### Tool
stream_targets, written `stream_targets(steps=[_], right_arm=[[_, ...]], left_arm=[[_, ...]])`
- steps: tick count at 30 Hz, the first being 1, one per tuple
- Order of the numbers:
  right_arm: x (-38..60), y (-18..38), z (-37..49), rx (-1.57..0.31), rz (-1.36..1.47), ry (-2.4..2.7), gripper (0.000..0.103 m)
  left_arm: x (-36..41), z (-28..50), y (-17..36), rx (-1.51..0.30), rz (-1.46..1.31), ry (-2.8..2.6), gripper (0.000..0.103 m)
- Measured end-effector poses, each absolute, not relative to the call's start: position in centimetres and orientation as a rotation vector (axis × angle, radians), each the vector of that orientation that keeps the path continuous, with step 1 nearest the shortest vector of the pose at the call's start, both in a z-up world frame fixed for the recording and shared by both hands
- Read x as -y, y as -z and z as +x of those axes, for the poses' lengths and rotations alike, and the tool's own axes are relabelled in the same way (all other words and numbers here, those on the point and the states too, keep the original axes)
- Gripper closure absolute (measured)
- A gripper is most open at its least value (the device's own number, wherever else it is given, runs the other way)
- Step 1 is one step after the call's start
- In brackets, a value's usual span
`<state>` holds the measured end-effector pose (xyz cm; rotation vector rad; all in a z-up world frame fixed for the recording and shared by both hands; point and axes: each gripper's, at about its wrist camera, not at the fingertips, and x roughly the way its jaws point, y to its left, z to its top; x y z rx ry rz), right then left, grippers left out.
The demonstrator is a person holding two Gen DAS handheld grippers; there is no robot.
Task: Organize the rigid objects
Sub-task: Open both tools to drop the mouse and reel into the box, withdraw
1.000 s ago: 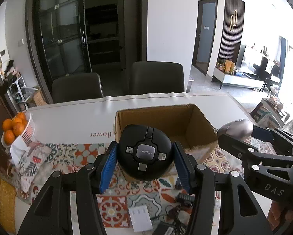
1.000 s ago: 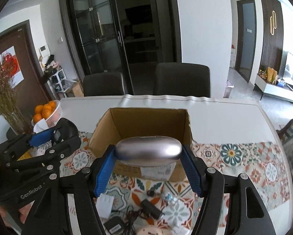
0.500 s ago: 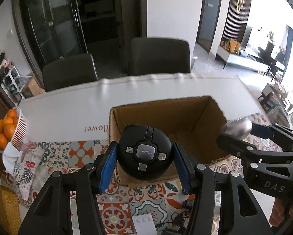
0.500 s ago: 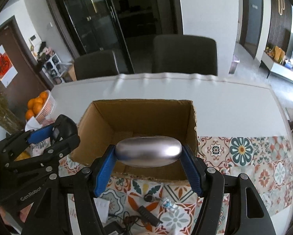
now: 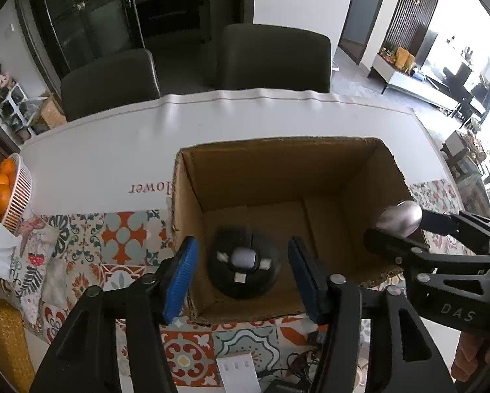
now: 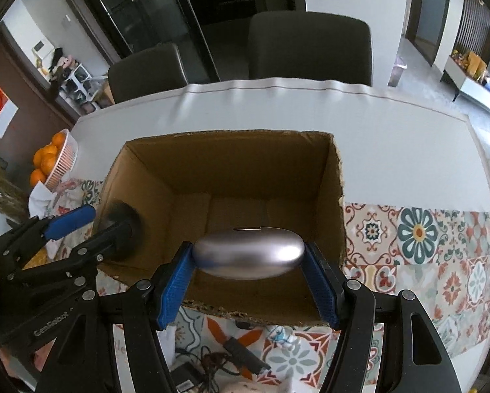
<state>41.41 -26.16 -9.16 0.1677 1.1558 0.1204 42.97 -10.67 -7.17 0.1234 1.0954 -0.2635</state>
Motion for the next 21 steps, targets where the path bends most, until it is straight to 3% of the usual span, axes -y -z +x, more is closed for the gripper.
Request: stream_targets(steps=[7, 21], right_arm=[[25.8, 8.6, 40.8, -1.134, 0.152, -0.093, 0.032], [25.3, 3.1, 32.6, -0.932, 0.089, 0.066, 0.023]], left_arm=[[9.6, 41.8, 5.7, -1.034, 0.147, 0.18, 0.024], [7.9, 34.6, 1.9, -0.869, 0.158, 0.144, 0.007]])
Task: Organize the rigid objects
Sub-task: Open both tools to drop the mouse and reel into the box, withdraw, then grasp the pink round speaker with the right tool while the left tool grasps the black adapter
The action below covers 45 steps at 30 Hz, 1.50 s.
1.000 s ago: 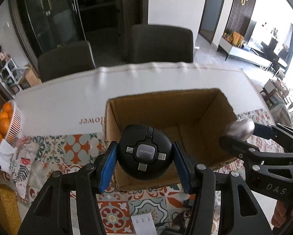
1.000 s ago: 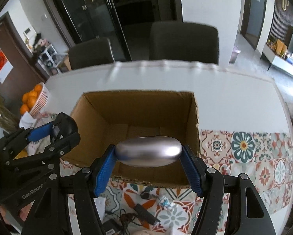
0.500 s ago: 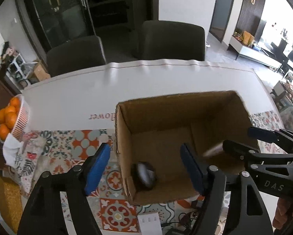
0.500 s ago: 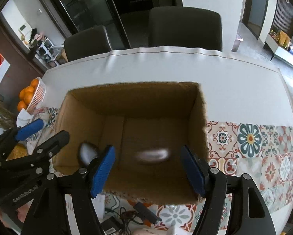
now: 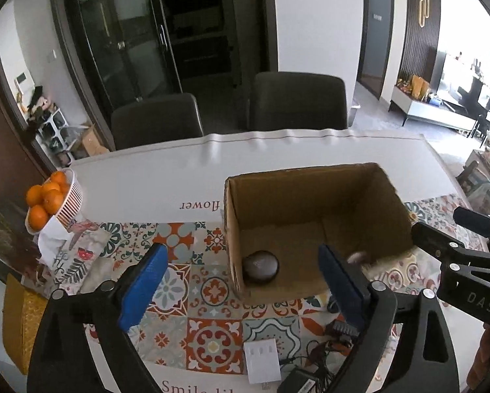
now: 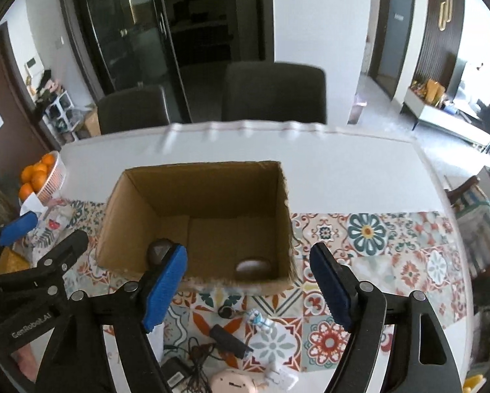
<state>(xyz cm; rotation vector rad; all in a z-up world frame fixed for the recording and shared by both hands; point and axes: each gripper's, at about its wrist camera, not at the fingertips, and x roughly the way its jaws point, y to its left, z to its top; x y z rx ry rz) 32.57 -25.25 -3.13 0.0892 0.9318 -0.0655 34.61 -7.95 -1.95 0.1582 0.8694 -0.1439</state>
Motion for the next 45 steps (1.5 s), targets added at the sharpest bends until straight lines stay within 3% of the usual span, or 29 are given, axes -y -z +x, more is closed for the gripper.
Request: stream_targets(steps=[19, 45], right_arm=[[25.0, 3.0, 22.6, -0.857, 0.096, 0.055, 0.02], [22.7, 13.0, 17.9, -1.15, 0.06, -0.051, 0.02]], left_arm=[[7.7, 24.7, 1.3, -0.748, 0.187, 0.155, 0.0], [6.4, 19.3, 11.7, -1.023, 0.198, 0.146, 0.0]])
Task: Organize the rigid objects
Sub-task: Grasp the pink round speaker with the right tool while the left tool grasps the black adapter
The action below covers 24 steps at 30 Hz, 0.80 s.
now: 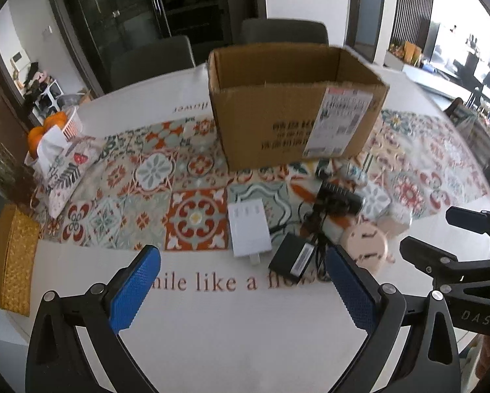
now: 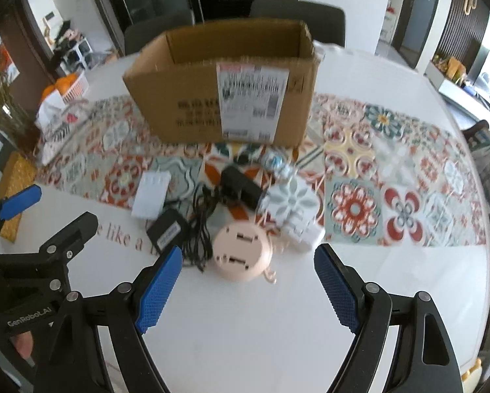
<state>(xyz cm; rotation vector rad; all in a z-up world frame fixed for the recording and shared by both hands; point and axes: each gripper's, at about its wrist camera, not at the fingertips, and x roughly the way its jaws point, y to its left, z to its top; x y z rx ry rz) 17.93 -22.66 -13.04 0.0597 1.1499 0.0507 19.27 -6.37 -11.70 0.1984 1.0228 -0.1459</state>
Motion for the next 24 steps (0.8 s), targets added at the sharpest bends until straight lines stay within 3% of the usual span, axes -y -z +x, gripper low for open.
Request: stream_targets(steps=[14, 24], right_arm=[[22.4, 20.1, 18.5, -1.382, 0.077, -0.092, 0.02], [22.0, 23.4, 20.3, -1.448, 0.068, -0.099, 0.02]], left_arm=[[6.0, 19.5, 17.4, -1.19, 0.225, 0.124, 0.001], [5.5, 20.8, 20.1, -1.254, 0.216, 0.098, 0.001]])
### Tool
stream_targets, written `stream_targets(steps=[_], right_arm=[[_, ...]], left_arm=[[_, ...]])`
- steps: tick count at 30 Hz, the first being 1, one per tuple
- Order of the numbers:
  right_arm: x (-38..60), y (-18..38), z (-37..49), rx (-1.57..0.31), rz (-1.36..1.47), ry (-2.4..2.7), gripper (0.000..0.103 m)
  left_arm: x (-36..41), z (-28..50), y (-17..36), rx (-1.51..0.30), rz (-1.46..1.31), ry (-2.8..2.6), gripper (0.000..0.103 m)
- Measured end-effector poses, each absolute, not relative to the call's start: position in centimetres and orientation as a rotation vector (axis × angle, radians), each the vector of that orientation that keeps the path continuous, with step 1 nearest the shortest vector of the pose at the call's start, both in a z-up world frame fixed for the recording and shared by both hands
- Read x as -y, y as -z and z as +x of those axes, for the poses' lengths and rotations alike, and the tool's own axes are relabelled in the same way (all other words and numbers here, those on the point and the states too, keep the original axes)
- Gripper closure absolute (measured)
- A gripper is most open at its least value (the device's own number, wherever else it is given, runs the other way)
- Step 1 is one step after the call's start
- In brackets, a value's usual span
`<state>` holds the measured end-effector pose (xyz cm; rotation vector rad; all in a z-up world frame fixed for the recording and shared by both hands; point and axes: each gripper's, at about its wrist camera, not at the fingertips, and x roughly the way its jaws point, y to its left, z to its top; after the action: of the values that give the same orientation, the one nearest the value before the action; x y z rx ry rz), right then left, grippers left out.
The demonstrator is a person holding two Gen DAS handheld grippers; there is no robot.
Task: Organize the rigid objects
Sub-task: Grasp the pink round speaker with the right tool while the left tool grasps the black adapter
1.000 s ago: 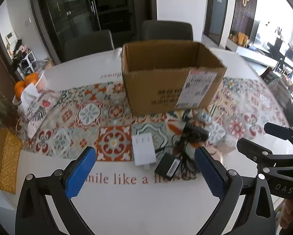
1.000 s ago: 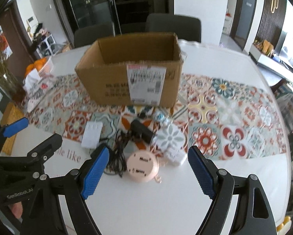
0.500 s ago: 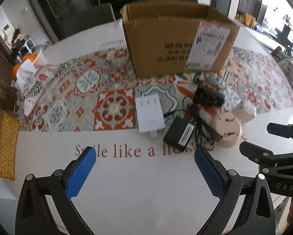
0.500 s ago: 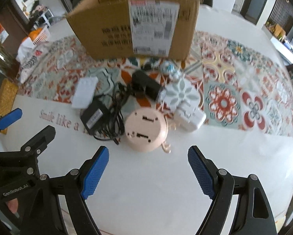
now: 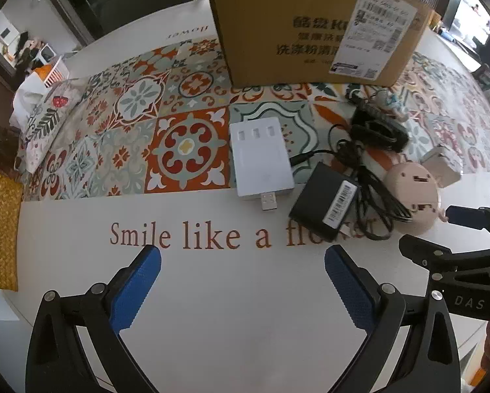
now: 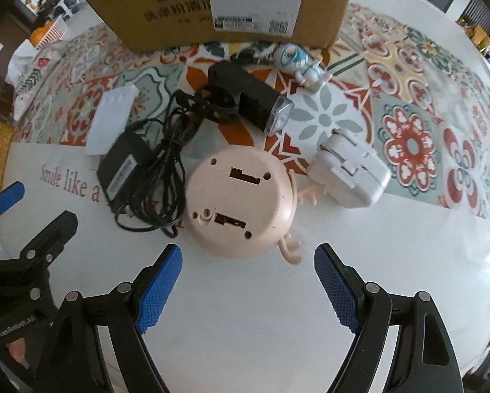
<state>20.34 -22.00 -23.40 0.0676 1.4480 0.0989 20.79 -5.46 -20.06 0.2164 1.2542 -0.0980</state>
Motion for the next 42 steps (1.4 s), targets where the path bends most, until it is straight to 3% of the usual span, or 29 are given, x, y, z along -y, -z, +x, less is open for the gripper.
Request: stream_targets(steps=[18, 20, 21, 33, 42], right_arm=[[19.8, 24.8, 23.9, -1.419, 0.011, -0.105, 0.019], [19.7, 24.7, 23.9, -1.401, 0.014, -0.108, 0.022], [19.6, 24.6, 23.9, -1.397, 0.022, -0.116, 0.029], [21.4, 24.0, 21.2, -1.39, 0.099, -0.057, 0.03], [23.3, 22.1, 19.5, -1.37, 0.169, 0.011, 0.03]], left_arm=[[4.4, 22.2, 21.5, -1.286, 0.188, 0.072, 0.002], [4.4, 22.2, 21.5, -1.285, 0.185, 0.081, 0.002], [4.5, 22.2, 21.5, -1.283, 0.186, 0.086, 0.002], [6.3, 21.7, 20.8, -1.25, 0.229, 0.184, 0.007], [7.9, 22.9, 20.6, -1.246, 0.228, 0.336, 0.035]])
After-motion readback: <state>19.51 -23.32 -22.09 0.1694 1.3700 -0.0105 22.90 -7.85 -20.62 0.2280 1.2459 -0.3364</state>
